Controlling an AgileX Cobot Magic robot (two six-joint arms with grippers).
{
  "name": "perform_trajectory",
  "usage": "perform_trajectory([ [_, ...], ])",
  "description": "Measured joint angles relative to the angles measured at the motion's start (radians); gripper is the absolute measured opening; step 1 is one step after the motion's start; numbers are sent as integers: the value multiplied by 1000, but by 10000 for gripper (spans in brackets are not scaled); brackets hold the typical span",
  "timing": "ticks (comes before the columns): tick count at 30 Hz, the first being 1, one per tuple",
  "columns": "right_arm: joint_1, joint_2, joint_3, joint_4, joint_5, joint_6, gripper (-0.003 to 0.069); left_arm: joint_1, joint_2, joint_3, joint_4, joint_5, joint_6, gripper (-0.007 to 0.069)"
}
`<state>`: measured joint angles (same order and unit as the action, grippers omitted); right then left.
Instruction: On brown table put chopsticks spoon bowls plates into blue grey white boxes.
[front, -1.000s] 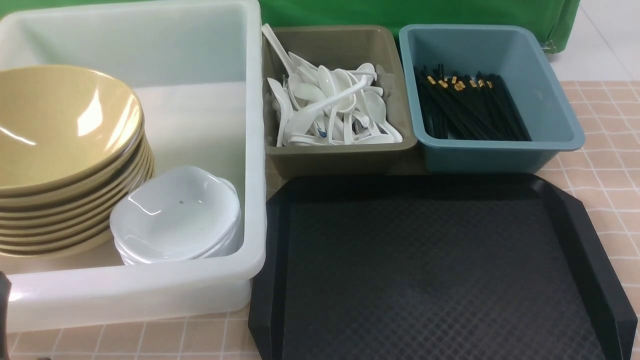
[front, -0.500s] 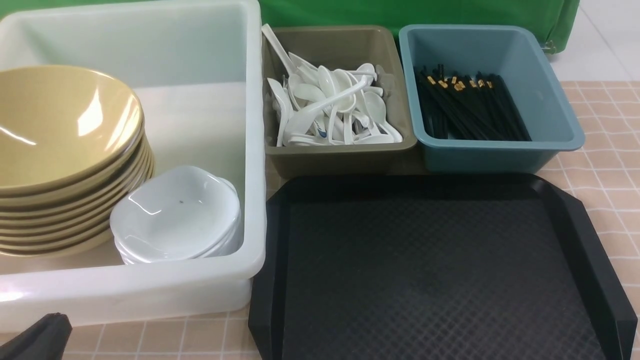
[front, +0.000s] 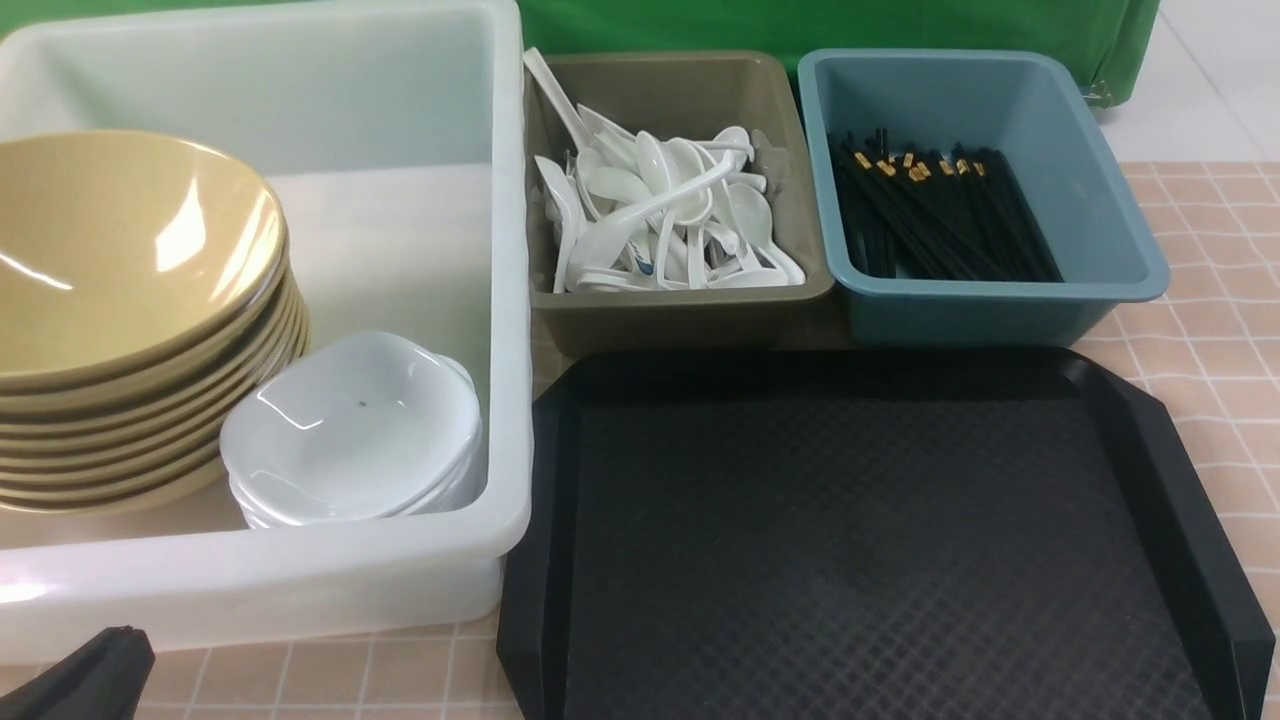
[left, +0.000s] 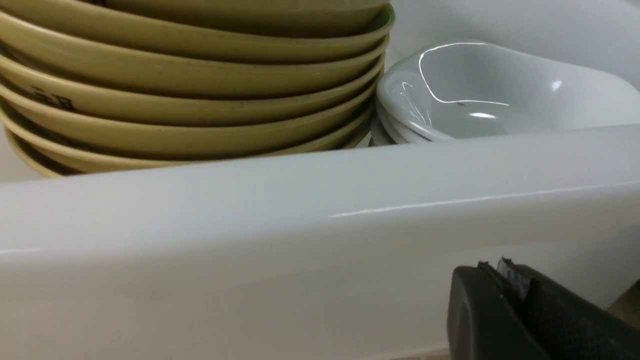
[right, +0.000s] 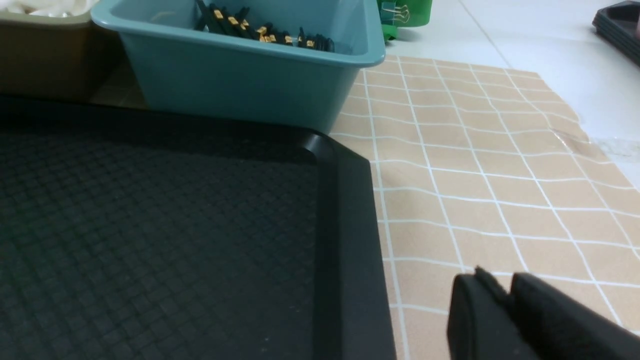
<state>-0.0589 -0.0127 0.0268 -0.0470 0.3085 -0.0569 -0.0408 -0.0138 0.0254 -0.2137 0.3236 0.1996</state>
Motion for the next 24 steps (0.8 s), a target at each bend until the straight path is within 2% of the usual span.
perform_trajectory([
  [24,0,0,0,0,0,0,148,0,0,0,-3,0,1,5],
])
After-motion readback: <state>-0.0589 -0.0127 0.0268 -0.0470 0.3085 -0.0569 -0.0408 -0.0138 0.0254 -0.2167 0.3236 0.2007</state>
